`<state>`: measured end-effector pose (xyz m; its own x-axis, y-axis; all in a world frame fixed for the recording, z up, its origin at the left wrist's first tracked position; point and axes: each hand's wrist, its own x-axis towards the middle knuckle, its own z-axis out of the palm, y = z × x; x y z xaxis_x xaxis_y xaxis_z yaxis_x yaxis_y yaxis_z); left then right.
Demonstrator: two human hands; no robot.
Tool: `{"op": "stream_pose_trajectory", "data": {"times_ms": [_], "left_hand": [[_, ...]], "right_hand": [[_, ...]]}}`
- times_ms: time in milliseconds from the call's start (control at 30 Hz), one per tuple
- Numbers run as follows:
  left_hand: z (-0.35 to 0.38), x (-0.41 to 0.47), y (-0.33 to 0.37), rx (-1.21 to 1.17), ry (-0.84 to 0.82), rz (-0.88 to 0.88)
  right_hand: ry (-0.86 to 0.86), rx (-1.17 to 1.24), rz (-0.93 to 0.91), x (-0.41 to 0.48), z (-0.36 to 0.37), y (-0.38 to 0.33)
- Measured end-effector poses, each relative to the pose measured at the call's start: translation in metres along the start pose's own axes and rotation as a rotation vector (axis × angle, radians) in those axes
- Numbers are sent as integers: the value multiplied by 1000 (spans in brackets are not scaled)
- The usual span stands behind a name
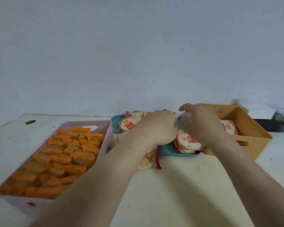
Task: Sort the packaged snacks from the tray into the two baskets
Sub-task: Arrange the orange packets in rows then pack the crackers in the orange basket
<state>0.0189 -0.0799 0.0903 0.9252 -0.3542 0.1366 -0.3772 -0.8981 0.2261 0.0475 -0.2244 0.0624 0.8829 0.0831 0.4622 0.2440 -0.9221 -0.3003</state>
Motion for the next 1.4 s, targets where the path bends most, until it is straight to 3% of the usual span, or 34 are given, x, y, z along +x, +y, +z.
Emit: {"op": "stream_pose_trajectory", "data": {"times_ms": [100,233,367,500,667,800,900,1100,1233,1400], "left_hand": [[34,25,22,-193,73,19],[61,67,57,-271,155,51],[80,114,74,-141,-32,44],[85,150,74,-233,-218,38],[96,175,77,39,-268,26],[96,175,78,111,-51,11],[99,175,73,15,84,6],[102,167,62,-266,-22,-69],[100,142,62,-303,229,2],[86,106,65,-285,521,71]], "right_hand": [[-10,-186,154,-4,-10,42],[-245,-169,302,-9,-17,102],[-390,77,228,-6,-37,138],[-342,468,231,-6,-54,164],[-453,316,267,7,-55,177],[-495,316,313,17,-52,179],[-483,245,312,22,-48,181],[-616,147,282,23,-45,171],[-445,61,221,19,-38,168],[-164,-109,-17,9,-47,152]]}}
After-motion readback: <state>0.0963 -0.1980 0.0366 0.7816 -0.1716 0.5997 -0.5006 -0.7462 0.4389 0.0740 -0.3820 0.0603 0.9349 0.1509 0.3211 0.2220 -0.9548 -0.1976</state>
